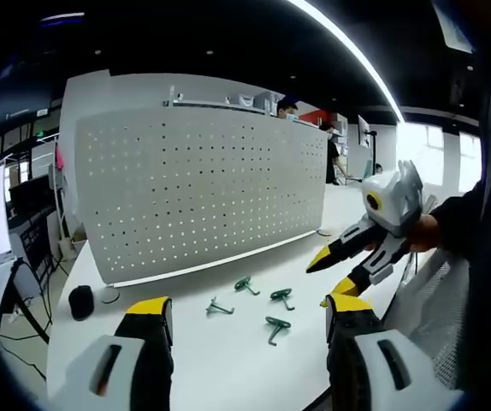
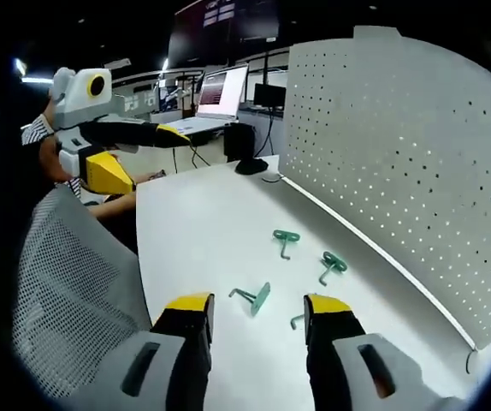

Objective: Insert the hook assembly into the mounting plate slot until the hook locks in place.

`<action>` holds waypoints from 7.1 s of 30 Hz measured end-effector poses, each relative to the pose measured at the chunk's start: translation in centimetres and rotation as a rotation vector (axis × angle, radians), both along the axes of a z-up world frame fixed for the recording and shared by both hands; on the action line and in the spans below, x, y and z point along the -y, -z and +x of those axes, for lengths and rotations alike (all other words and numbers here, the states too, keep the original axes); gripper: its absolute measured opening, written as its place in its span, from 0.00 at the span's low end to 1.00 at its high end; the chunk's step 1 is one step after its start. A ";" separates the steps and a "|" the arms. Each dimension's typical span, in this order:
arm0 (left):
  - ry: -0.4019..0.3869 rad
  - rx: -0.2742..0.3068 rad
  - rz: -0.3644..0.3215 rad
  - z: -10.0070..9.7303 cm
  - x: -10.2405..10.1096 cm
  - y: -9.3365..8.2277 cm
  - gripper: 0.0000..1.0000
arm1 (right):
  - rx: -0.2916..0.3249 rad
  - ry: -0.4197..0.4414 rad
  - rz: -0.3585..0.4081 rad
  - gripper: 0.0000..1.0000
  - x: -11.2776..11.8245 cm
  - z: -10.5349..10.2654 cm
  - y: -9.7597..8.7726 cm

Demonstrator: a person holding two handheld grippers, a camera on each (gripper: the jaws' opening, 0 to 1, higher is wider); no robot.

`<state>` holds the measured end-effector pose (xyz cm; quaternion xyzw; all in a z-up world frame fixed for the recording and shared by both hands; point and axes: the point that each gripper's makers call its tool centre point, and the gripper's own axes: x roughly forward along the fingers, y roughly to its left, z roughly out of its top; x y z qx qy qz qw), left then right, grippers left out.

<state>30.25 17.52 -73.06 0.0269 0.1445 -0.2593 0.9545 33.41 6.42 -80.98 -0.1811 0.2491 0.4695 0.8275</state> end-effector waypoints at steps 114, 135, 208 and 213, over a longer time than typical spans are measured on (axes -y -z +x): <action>0.052 -0.011 0.008 -0.5 1.8 0.3 0.70 | -0.023 -0.002 -0.123 0.00 -1.0 3.0 3.6; 0.078 0.062 -0.024 -0.8 2.6 -2.0 0.50 | -0.032 0.072 0.137 0.00 -3.0 1.5 -6.5; -0.017 0.199 -0.055 -0.1 1.6 -6.0 0.03 | 0.049 -0.013 0.372 0.09 -7.1 -3.4 -15.8; -0.024 0.182 -0.063 0.5 1.1 -6.1 0.03 | 0.104 0.023 0.364 0.18 -6.0 -2.6 -16.0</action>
